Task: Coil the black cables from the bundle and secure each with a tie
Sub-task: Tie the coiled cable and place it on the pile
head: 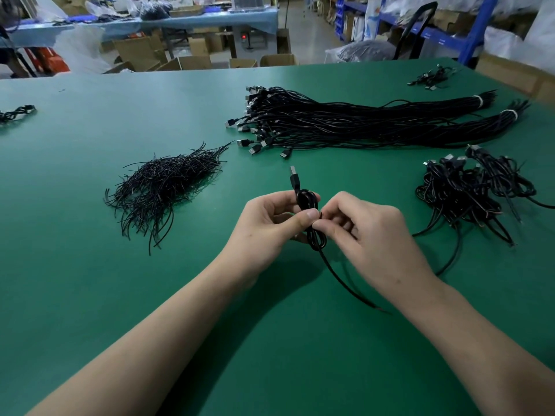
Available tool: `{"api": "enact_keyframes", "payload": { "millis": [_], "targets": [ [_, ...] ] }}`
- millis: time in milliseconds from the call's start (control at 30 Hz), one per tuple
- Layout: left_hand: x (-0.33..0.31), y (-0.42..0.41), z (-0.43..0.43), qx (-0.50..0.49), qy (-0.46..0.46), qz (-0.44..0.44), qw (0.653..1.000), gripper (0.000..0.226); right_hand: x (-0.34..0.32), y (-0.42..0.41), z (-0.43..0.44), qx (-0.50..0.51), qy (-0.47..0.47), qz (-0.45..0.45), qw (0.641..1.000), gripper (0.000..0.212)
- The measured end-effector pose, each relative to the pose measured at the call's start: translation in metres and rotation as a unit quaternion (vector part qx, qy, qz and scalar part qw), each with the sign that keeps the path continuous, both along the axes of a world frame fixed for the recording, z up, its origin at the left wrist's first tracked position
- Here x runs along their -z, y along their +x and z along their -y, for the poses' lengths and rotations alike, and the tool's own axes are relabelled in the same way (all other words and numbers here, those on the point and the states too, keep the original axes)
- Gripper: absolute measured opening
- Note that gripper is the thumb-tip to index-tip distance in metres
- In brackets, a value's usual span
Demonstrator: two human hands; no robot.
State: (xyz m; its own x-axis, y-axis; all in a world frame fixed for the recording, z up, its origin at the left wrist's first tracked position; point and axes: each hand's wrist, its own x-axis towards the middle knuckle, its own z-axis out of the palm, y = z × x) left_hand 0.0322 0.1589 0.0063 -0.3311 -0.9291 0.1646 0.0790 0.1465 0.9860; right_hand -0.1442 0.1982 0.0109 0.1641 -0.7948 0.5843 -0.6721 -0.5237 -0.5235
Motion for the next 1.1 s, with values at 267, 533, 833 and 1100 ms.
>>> {"api": "enact_keyframes", "payload": {
  "millis": [267,533,833,1100],
  "targets": [
    [-0.006,-0.005,-0.003,-0.037,-0.032,-0.006,0.999,0.019,-0.003,-0.005,0.007,0.005,0.050,0.016,0.999,0.017],
    [-0.010,-0.005,-0.007,-0.041,-0.088,0.043,0.994,0.019,-0.011,-0.009,0.002,-0.051,0.164,0.064,0.983,0.024],
    [-0.013,0.002,-0.008,-0.104,-0.552,0.243,0.791,0.012,-0.006,-0.010,0.005,-0.197,0.414,0.439,0.773,0.014],
    [-0.010,-0.004,-0.007,-0.098,-0.187,0.111,0.971,0.019,-0.003,0.000,0.001,-0.096,0.221,0.270,0.932,0.022]
  ]
}}
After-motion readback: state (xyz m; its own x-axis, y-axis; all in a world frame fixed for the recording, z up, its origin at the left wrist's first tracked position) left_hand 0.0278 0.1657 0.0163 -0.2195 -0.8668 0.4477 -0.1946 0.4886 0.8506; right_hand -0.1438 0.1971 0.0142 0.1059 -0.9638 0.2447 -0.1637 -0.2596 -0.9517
